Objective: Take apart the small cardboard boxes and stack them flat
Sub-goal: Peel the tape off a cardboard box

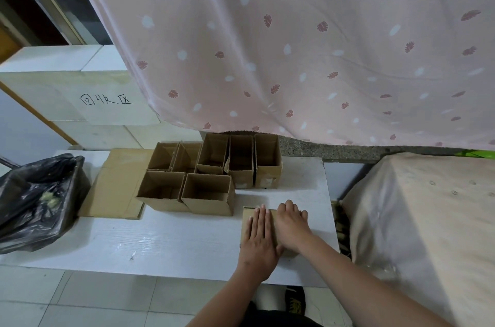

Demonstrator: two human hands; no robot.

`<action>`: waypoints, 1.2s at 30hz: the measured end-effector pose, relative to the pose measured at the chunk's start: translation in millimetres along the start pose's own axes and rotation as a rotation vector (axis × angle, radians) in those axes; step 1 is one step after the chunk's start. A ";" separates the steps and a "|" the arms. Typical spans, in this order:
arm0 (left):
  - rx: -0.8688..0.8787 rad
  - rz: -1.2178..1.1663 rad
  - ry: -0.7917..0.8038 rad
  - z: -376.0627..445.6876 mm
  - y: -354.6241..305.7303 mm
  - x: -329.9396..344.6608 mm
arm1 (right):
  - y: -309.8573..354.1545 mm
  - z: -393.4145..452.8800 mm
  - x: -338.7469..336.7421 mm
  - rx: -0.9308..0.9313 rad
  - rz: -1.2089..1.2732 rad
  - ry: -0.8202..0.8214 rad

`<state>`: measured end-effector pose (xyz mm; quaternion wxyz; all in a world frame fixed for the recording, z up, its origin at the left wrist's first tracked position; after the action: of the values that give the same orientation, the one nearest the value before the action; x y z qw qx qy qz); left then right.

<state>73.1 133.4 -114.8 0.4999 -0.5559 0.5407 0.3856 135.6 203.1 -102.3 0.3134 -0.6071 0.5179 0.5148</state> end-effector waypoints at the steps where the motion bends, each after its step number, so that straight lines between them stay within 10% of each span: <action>1: -0.001 0.009 0.004 -0.2 0.3 0.4 | -0.1 -0.8 -1.3 0.000 0.015 -0.012; 22: 0.032 0.037 0.047 4.3 -5.8 -1.5 | -23.6 -26.6 -18.5 -0.032 0.436 -0.149; 36: 0.057 -0.039 -0.002 4.8 -10.7 -8.9 | -90.2 -49.6 -24.6 0.472 0.998 -0.240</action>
<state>83.1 139.1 -105.8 0.5234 -0.5514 0.5401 0.3609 237.9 189.4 -79.1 0.2159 -0.1392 0.8040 0.5363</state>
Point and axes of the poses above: each hand's wrist, its own z-axis towards the middle knuckle, its own x-axis out of the palm, y = z × x, the point moved 10 cm from there along z, towards the middle knuckle, and after that the axes turned 6 degrees about -y, right-handed, at the moved point
